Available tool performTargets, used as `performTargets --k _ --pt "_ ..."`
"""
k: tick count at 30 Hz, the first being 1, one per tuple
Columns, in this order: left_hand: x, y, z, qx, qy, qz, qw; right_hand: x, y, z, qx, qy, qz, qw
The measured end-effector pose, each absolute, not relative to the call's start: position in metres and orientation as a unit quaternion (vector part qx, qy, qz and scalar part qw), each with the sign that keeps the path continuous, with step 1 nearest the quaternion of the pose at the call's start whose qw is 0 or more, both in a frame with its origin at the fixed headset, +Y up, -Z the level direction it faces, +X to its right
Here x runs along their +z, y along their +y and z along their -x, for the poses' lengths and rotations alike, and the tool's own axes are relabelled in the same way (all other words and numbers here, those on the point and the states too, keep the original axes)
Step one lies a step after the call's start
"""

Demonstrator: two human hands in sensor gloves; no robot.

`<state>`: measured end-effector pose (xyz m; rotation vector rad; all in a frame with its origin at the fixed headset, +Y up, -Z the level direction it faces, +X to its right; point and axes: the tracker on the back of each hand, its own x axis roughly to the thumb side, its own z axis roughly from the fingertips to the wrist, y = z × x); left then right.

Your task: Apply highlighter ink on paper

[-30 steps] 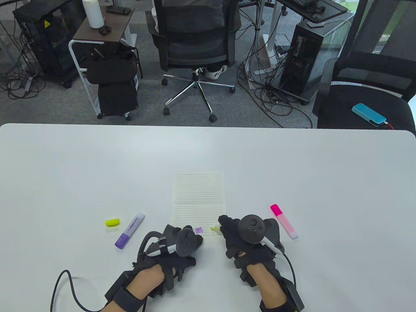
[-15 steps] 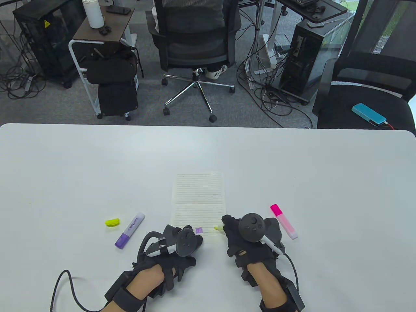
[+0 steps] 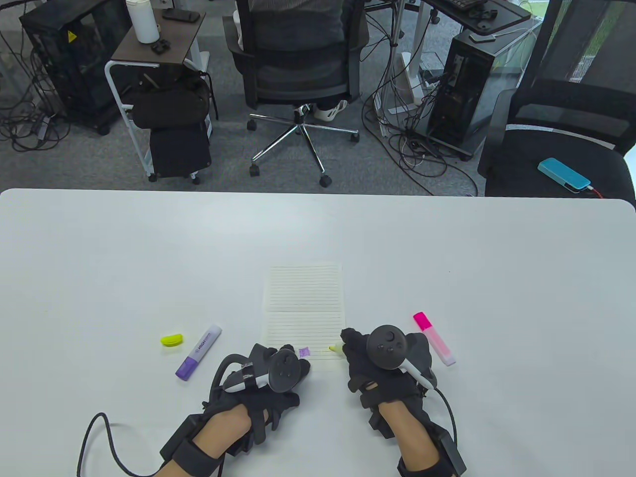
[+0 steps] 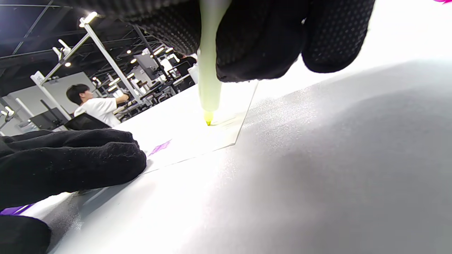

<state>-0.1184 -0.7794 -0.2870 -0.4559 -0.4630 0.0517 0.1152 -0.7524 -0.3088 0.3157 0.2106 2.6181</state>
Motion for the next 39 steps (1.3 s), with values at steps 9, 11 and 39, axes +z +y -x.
performTargets --k 9,11,39 --pt "-0.287 -0.779 0.118 0.025 -0.227 0.224 0.947 -0.305 -0.746 -0.114 0.960 0.083 -0.115 0.240" --pt "-0.287 -0.779 0.118 0.025 -0.227 0.224 0.947 -0.305 -0.746 -0.115 0.958 0.079 -0.119 0.247" --pt "-0.287 -0.780 0.119 0.026 -0.228 0.224 0.947 -0.305 -0.746 -0.112 0.961 0.088 -0.112 0.235"
